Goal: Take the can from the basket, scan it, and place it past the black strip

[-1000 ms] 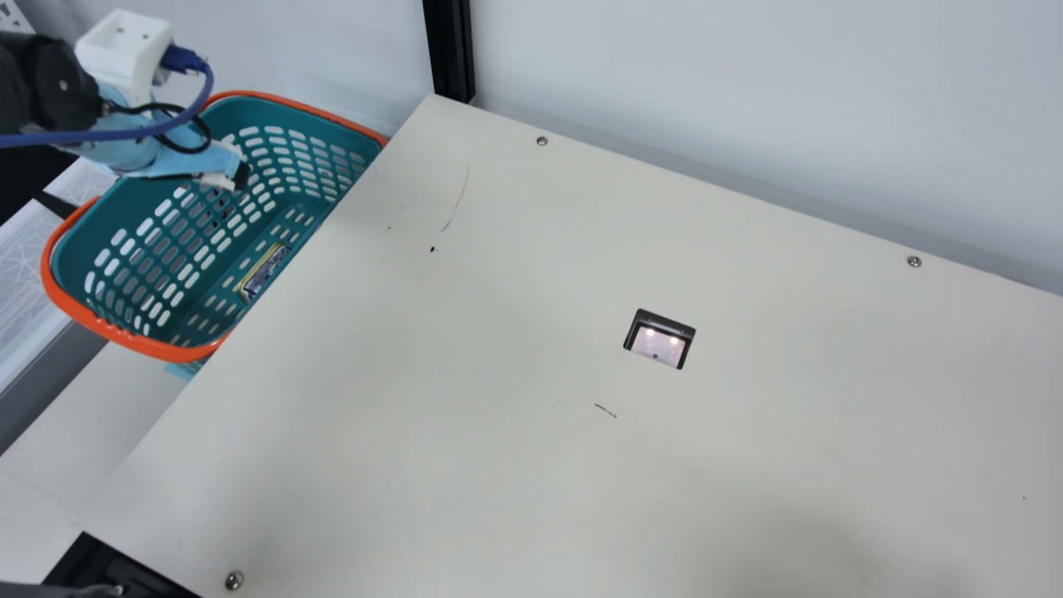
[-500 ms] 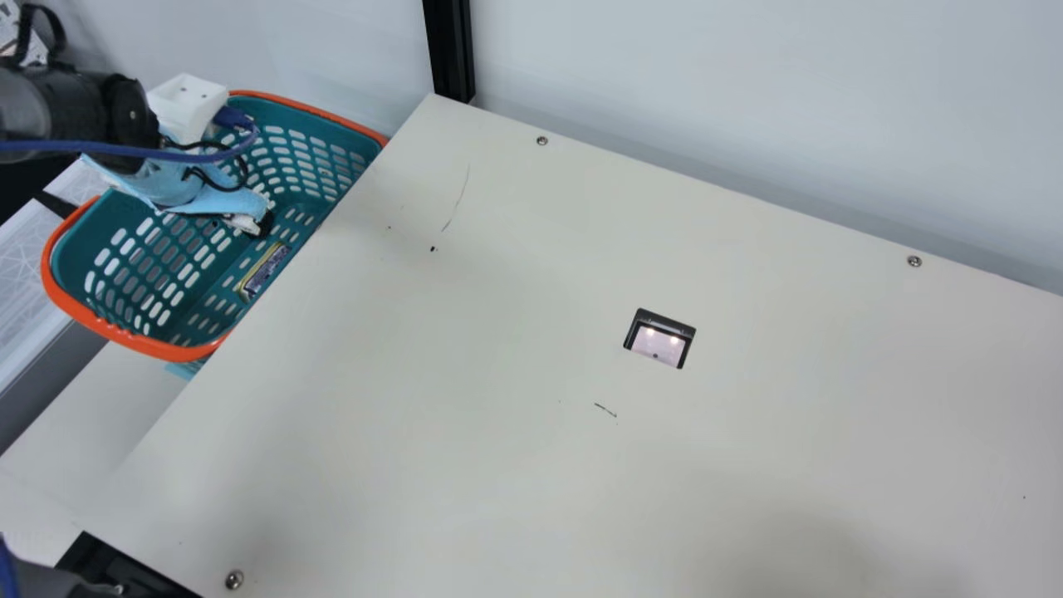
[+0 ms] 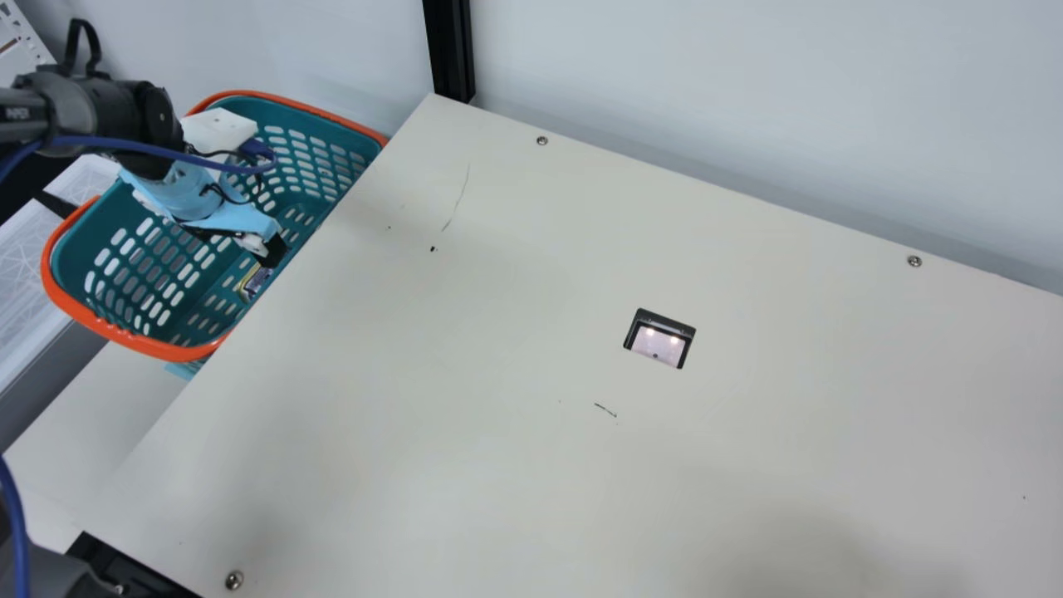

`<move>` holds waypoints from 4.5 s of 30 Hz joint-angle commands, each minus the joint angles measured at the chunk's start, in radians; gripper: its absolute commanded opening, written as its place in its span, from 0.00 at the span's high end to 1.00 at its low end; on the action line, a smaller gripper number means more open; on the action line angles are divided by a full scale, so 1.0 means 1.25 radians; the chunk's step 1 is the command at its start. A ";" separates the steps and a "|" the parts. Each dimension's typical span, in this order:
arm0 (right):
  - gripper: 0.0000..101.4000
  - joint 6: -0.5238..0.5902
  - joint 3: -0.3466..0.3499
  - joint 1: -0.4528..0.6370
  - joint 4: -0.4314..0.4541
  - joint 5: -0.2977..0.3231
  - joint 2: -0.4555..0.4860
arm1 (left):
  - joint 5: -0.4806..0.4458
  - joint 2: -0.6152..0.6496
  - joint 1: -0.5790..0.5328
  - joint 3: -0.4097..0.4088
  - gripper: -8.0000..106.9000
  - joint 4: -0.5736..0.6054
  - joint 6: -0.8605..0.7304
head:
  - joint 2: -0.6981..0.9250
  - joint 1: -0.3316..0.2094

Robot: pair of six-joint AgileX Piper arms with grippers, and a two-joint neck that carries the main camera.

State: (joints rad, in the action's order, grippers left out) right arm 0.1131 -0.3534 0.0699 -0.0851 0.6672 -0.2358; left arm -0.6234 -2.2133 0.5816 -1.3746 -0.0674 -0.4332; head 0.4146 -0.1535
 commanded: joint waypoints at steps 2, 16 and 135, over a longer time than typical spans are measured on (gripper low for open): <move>0.00 0.000 0.000 0.000 0.000 0.000 0.000 | -0.016 -0.028 0.003 -0.032 0.15 0.004 -0.026 | 0.004 -0.025; 0.00 0.000 0.000 0.000 0.000 0.000 0.000 | -0.050 -0.129 -0.014 -0.117 0.15 -0.003 -0.050 | 0.004 -0.025; 0.00 0.000 0.000 0.000 0.000 0.000 0.000 | -0.231 0.694 -0.204 0.124 0.84 0.302 0.130 | 0.004 -0.025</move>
State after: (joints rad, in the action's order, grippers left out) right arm 0.1131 -0.3534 0.0699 -0.0851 0.6672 -0.2358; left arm -0.8798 -1.3616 0.3381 -1.2214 0.3070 -0.2767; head 0.4146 -0.1535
